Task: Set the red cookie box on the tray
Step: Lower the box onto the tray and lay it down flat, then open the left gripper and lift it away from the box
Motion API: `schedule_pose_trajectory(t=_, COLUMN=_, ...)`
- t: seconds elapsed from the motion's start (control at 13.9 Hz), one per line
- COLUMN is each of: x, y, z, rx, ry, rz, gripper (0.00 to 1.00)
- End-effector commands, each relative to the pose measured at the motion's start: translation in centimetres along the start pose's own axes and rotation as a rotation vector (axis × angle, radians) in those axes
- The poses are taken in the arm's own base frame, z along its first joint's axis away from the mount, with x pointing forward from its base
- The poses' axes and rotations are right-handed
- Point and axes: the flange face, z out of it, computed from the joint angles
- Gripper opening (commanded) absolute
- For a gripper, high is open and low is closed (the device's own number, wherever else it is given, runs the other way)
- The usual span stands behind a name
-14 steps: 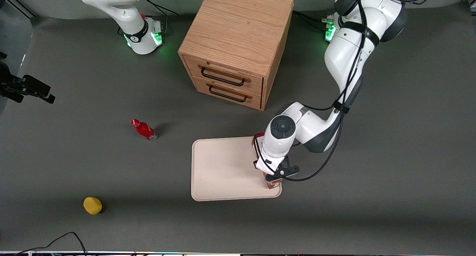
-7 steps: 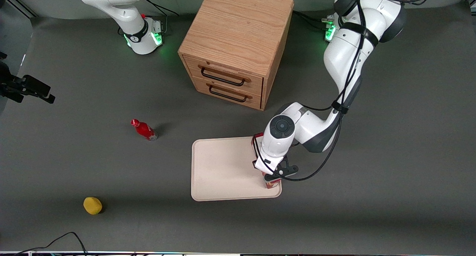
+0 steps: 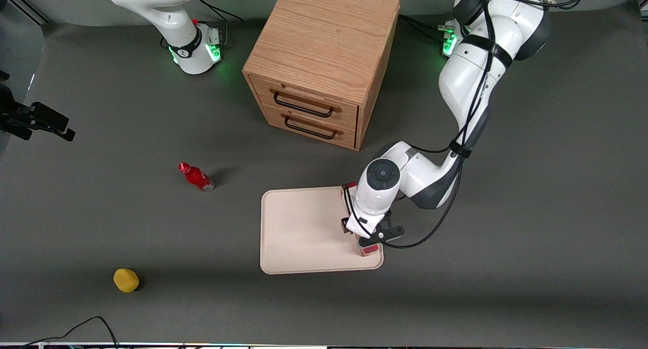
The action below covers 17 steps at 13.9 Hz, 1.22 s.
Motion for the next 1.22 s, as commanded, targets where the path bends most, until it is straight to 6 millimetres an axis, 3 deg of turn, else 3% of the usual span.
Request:
schedule_pose_trajectory(t=0.0, x=0.9, y=0.6, z=-2.1, rx=-0.004, ry=0.02, rz=0.006, gripper=1.0)
schedule_pose_trajectory(t=0.36, x=0.7, y=0.7, z=-7.6, rx=0.037, ry=-0.04, rz=0.006, gripper=1.0)
schedule_pose_trajectory(t=0.65, x=0.5, y=-1.6, z=-12.9, rx=0.123, ry=-0.088, rz=0.098, gripper=1.0)
schedule_pose_trajectory(t=0.86, x=0.7, y=-5.4, z=-18.5, rx=0.117, ry=-0.175, rz=0.174, gripper=1.0)
schedule_pose_trajectory(t=1.08, x=0.3, y=-9.8, z=-21.9, rx=0.164, ry=-0.153, rz=0.239, gripper=1.0)
schedule_pose_trajectory(t=1.15, x=1.1, y=-12.1, z=-23.0, rx=0.143, ry=-0.182, rz=0.251, gripper=1.0)
